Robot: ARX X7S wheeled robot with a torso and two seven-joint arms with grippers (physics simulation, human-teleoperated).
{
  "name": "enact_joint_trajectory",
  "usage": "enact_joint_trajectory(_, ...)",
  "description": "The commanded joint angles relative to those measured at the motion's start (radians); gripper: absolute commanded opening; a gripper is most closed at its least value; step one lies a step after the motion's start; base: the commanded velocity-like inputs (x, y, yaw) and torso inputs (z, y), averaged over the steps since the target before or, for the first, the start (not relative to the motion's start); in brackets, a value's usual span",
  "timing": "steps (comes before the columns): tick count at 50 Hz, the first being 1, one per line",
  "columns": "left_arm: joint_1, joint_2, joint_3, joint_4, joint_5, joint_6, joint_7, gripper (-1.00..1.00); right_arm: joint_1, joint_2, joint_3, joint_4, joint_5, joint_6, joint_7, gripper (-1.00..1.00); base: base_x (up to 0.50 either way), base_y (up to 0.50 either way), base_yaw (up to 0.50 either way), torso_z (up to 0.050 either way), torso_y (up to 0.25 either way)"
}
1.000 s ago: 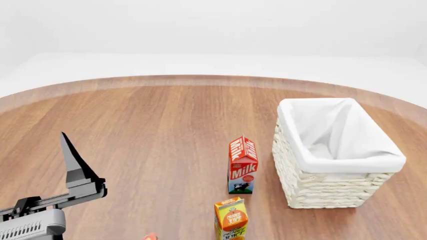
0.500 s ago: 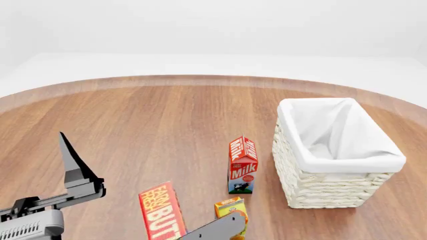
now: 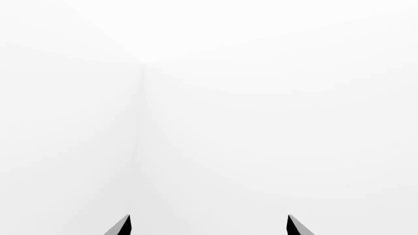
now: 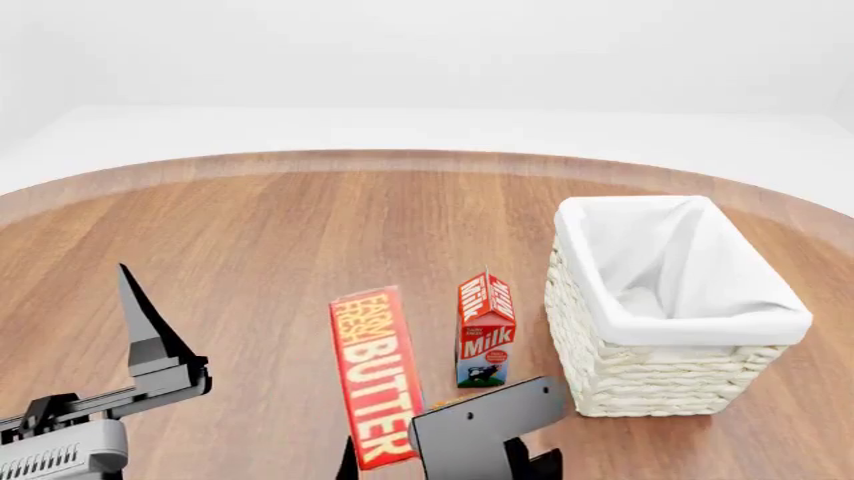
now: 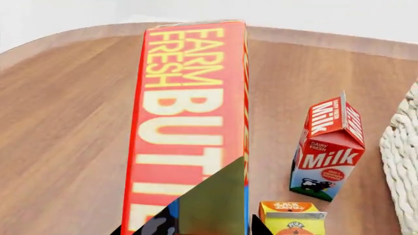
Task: Pick up the cream cheese box and the butter, and put them in the basket.
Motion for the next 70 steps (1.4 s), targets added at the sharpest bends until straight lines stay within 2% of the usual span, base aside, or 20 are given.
enact_joint_trajectory(1,0.0,-0.001,0.001,0.002,0.001,-0.002,-0.001,1.0,0.064,0.025,0.079,-0.045,0.035,0.058,0.013,-1.0,0.0,0.0,0.0,0.0,0.0)
enact_joint_trajectory(6,-0.003,0.0,0.006,-0.004,0.003,-0.001,0.0,1.0,0.172,0.098,-0.008,-0.059,0.046,-0.018,0.013,-1.0,0.0,0.0,0.0,0.0,0.002)
enact_joint_trajectory(10,-0.004,0.001,0.01,-0.01,0.003,0.001,0.001,1.0,0.326,0.183,-0.171,-0.068,0.053,-0.157,0.013,-1.0,0.0,0.0,0.0,0.0,0.0)
enact_joint_trajectory(15,-0.004,0.001,0.01,-0.01,0.003,0.002,0.0,1.0,0.625,0.277,-0.485,-0.084,0.065,-0.443,0.013,-1.0,0.0,0.0,0.0,0.002,0.002)
enact_joint_trajectory(18,-0.004,0.0,0.01,-0.011,0.001,0.003,0.001,1.0,0.912,0.318,-0.749,-0.1,0.083,-0.672,0.013,-1.0,0.0,0.0,0.0,0.0,0.0)
enact_joint_trajectory(22,-0.004,0.0,0.009,-0.014,-0.001,0.006,0.0,1.0,1.267,0.277,-1.126,-0.126,0.08,-0.993,0.013,-1.0,0.0,0.0,0.0,0.0,0.0)
enact_joint_trajectory(25,-0.005,0.0,0.01,-0.015,0.0,0.006,0.0,1.0,1.45,0.219,-1.334,-0.143,0.066,-1.182,0.013,-1.0,0.0,0.0,0.0,0.0,0.003)
enact_joint_trajectory(30,-0.005,0.0,0.012,-0.015,0.001,0.005,0.0,1.0,1.605,0.171,-1.513,-0.165,0.047,-1.347,0.013,-1.0,0.0,0.0,0.0,0.0,0.0)
enact_joint_trajectory(36,-0.006,0.0,0.014,-0.014,0.003,0.003,-0.001,1.0,1.729,0.186,-1.616,-0.188,0.047,-1.41,0.013,-1.0,0.0,0.0,0.0,0.002,0.0)
enact_joint_trajectory(39,-0.006,0.0,0.014,-0.014,0.003,0.003,-0.001,1.0,1.743,0.261,-1.543,-0.194,0.091,-1.32,0.013,-1.0,0.0,0.0,0.0,0.0,0.003)
enact_joint_trajectory(47,-0.007,-0.002,0.014,-0.013,0.003,0.001,-0.002,1.0,1.741,0.56,-1.164,-0.188,0.311,-0.936,0.009,-1.0,0.0,0.0,0.0,0.0,0.0)
enact_joint_trajectory(49,-0.007,-0.001,0.014,-0.013,0.002,0.0,-0.002,1.0,1.739,0.606,-1.092,-0.179,0.354,-0.862,0.005,-1.0,0.0,0.0,0.0,0.0,0.0)
enact_joint_trajectory(52,-0.007,-0.001,0.015,-0.009,0.003,-0.003,-0.003,1.0,1.741,0.718,-0.929,-0.136,0.443,-0.678,-0.004,-1.0,0.0,0.0,0.0,0.0,0.003)
enact_joint_trajectory(62,-0.007,-0.003,0.014,-0.007,0.002,-0.005,-0.005,1.0,1.733,0.861,-0.74,-0.012,0.504,-0.396,-0.051,-1.0,0.0,0.0,0.0,0.001,0.001)
enact_joint_trajectory(70,-0.007,-0.002,0.018,-0.007,0.004,-0.006,-0.005,1.0,1.722,0.902,-0.627,0.105,0.511,-0.221,-0.112,-1.0,0.0,0.0,0.0,0.0,0.0)
